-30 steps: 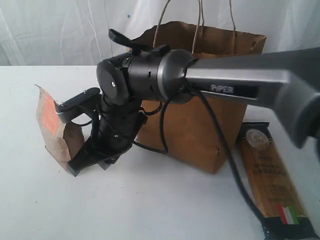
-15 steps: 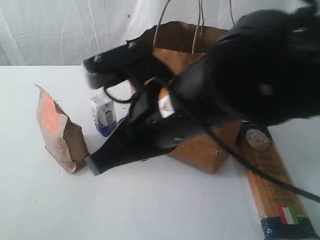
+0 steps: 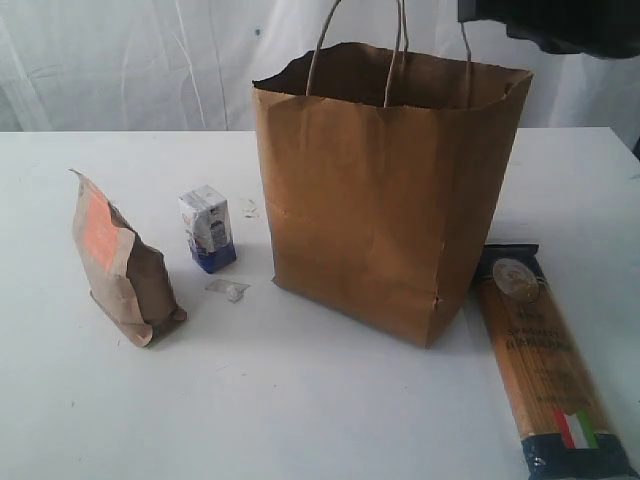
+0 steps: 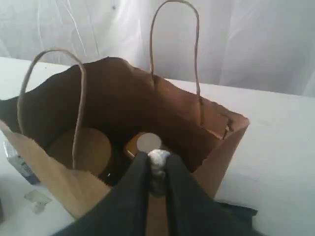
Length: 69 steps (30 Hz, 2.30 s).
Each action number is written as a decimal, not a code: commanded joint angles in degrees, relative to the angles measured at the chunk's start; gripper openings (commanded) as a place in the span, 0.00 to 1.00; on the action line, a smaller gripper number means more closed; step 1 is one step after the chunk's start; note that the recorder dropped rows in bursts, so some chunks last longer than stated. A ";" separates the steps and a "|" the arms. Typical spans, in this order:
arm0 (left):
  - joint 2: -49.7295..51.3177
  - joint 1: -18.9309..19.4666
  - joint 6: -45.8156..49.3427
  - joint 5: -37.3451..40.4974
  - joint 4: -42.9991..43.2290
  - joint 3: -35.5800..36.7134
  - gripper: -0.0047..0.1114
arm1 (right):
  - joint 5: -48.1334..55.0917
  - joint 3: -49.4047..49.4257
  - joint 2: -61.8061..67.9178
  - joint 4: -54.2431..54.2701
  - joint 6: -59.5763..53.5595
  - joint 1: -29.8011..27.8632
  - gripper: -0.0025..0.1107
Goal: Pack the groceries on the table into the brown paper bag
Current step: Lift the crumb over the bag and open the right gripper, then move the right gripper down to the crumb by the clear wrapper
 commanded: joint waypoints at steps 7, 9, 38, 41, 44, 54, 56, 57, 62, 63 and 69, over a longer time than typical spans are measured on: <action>-0.27 0.22 -0.20 -0.01 -0.28 0.22 0.04 | 3.07 -13.43 18.78 17.63 -19.29 -7.21 0.02; -0.27 0.22 -0.20 -0.01 -0.28 0.22 0.04 | 3.92 -14.35 20.12 17.63 -19.99 -7.21 0.06; -0.27 0.22 -0.20 -0.01 -0.28 0.22 0.04 | 16.13 -13.28 -6.58 32.36 -35.35 -1.43 0.52; -0.27 0.22 -0.20 -0.01 -0.28 0.22 0.04 | 16.13 -9.50 -11.11 34.38 -35.54 -0.38 0.52; -0.27 0.22 -0.20 -0.01 -0.28 0.22 0.04 | 15.99 -4.65 -14.92 37.61 -36.99 0.01 0.52; -0.27 0.22 -0.20 -0.01 -0.28 0.22 0.04 | 13.25 12.87 -17.23 57.05 -53.49 0.01 0.51; -0.27 0.22 -0.20 -0.01 -0.28 0.22 0.04 | 11.64 15.34 -15.47 58.46 -56.01 0.25 0.51; -0.27 0.22 -0.20 -0.01 -0.28 0.22 0.04 | 10.80 16.44 -14.20 59.06 -57.41 0.65 0.51; -0.27 0.22 -0.20 -0.01 -0.28 0.22 0.04 | 5.77 18.87 -5.84 59.63 -61.59 4.14 0.51; -0.27 0.22 -0.20 -0.01 -0.28 0.22 0.04 | 4.44 18.86 -3.71 59.63 -62.25 5.02 0.51; -0.27 0.22 -0.20 -0.01 -0.28 0.22 0.04 | -7.72 17.69 9.23 59.63 -63.57 9.93 0.51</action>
